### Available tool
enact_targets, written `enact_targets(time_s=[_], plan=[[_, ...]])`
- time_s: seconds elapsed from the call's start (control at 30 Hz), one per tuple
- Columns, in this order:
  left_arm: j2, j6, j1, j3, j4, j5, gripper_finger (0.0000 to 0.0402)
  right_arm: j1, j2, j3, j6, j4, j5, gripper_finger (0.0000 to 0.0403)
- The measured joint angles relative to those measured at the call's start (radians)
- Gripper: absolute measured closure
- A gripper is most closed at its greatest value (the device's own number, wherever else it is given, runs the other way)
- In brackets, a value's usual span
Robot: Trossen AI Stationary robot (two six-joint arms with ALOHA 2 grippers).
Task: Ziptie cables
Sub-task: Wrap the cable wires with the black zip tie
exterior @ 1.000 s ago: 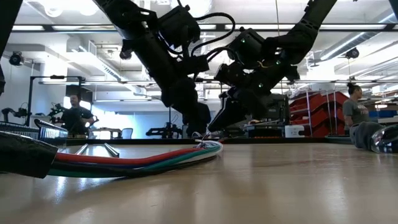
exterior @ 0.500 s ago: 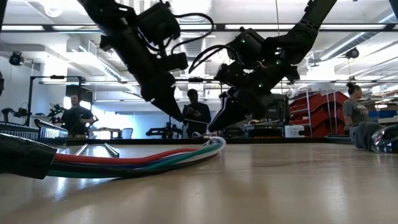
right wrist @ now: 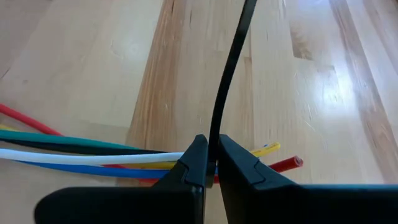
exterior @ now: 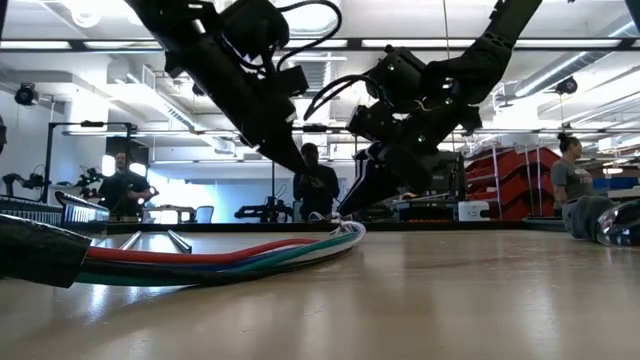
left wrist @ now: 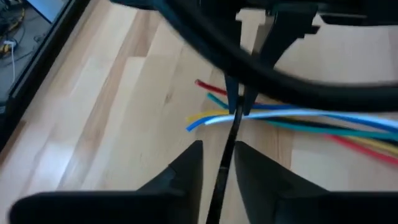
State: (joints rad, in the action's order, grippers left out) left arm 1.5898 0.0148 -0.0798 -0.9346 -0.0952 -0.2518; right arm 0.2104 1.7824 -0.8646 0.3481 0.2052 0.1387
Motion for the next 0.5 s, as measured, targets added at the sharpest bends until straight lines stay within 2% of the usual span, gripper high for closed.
enact_targets(time_s=[0.23, 0.3, 0.5], plan=[[0.072, 0.002, 0.011, 0.000, 0.101, 0.011, 0.0273, 0.000, 0.000, 0.000, 0.000, 0.005, 0.001, 0.0394], [0.082, 0.001, 0.011, 0.000, 0.138, 0.041, 0.0260, 0.000, 0.000, 0.000, 0.000, 0.007, 0.001, 0.0394], [0.128, -0.003, 0.011, 0.000, 0.193, 0.060, 0.0244, 0.000, 0.000, 0.000, -0.005, 0.007, 0.001, 0.0394]])
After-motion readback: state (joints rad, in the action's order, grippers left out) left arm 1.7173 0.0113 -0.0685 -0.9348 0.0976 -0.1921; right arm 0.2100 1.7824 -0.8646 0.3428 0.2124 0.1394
